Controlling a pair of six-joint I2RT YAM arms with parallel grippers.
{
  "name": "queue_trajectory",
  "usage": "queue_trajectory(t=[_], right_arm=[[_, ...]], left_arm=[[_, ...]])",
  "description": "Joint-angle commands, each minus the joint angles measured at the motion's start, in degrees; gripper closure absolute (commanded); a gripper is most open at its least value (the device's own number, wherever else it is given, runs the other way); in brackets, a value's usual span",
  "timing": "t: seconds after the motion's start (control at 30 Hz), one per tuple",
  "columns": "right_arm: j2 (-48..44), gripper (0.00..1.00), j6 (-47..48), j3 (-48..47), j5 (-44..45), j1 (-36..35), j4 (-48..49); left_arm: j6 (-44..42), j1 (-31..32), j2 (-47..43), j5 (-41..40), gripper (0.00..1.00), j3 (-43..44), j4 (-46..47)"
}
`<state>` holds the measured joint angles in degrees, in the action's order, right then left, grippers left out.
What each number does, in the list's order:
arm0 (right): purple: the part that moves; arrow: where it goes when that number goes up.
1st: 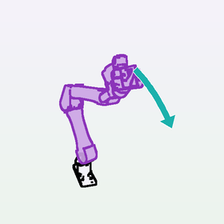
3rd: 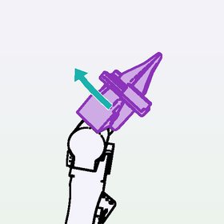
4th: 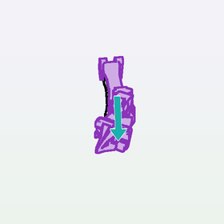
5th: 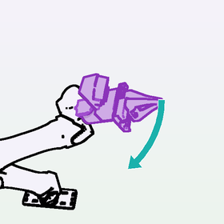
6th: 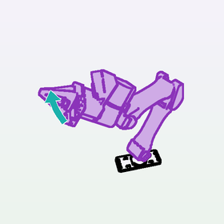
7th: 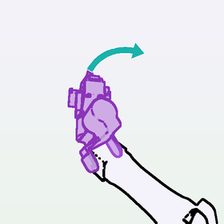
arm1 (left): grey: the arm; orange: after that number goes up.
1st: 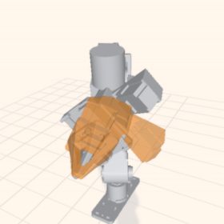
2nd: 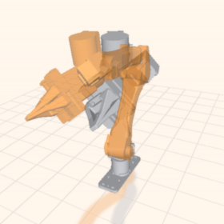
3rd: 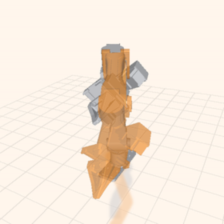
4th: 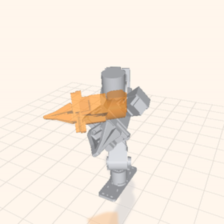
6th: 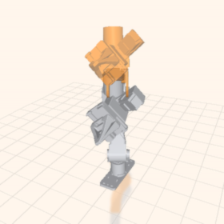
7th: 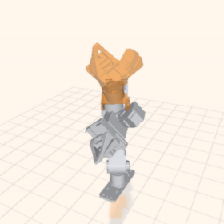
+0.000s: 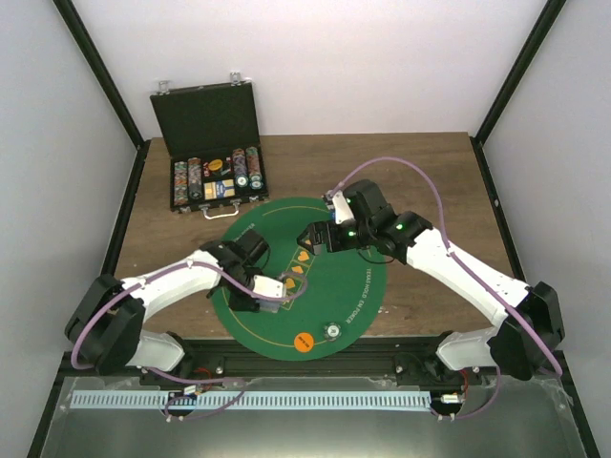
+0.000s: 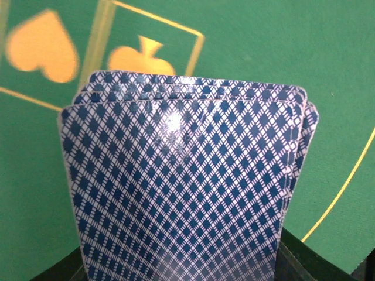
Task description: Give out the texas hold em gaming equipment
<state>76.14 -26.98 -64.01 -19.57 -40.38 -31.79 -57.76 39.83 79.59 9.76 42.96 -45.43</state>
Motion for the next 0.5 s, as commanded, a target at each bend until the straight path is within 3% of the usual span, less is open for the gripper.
queue_trajectory(t=[0.0,0.23,0.47], right_arm=[[-1.77,0.0,-1.62,-0.11,-4.46,2.89,3.96],[0.6,0.0,0.5,-1.37,-12.01,5.33,7.37],[9.29,0.0,2.6,-5.23,-26.38,5.57,15.96]], left_arm=[[4.28,-3.24,-2.07,2.97,0.56,6.5,-4.95],[9.71,-8.45,-3.64,0.03,0.56,18.25,-15.03],[16.52,-11.15,-2.54,0.5,0.57,26.69,-20.01]])
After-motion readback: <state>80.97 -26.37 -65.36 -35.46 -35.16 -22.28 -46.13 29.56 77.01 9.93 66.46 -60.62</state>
